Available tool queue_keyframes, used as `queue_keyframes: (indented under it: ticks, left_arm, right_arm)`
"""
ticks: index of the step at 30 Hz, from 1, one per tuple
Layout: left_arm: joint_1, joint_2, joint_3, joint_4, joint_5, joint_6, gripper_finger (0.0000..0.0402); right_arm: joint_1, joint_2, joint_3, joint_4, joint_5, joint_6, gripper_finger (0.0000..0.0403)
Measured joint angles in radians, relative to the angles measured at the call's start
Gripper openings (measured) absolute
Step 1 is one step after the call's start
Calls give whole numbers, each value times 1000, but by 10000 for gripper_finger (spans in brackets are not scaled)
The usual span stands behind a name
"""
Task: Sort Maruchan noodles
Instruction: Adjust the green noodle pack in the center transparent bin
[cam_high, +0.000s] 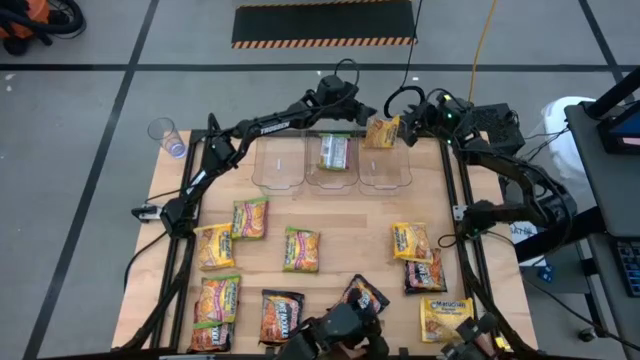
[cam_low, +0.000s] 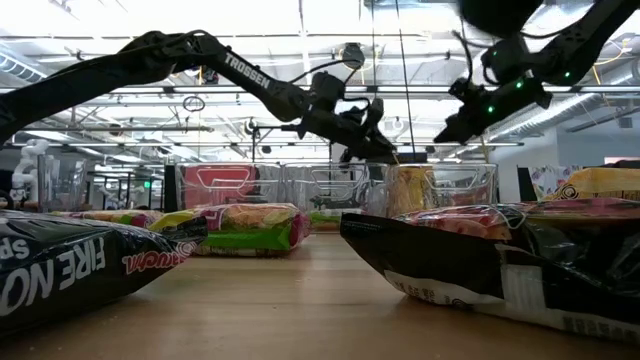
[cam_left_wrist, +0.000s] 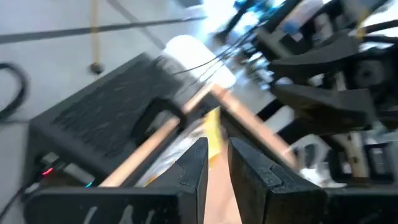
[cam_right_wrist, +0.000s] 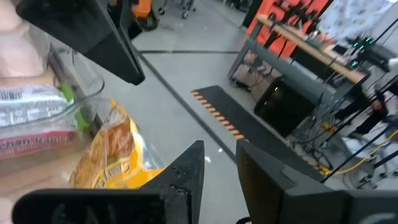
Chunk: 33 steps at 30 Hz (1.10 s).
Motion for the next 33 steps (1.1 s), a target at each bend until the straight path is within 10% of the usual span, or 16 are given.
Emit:
queue_keyframes:
  ticks: [14, 23, 33]
  left_arm:
    - [5, -101, 0, 166, 312, -33, 67]
    - [-14, -286, 1, -409, 318, 374, 67]
    - [-67, -379, 2, -1044, 80, 812, 67]
  right_arm:
    - [4, -357, 0, -130, -142, 151, 89]
    - [67, -489, 0, -344, -198, 210, 89]
    - [124, -502, 0, -356, -187, 202, 89]
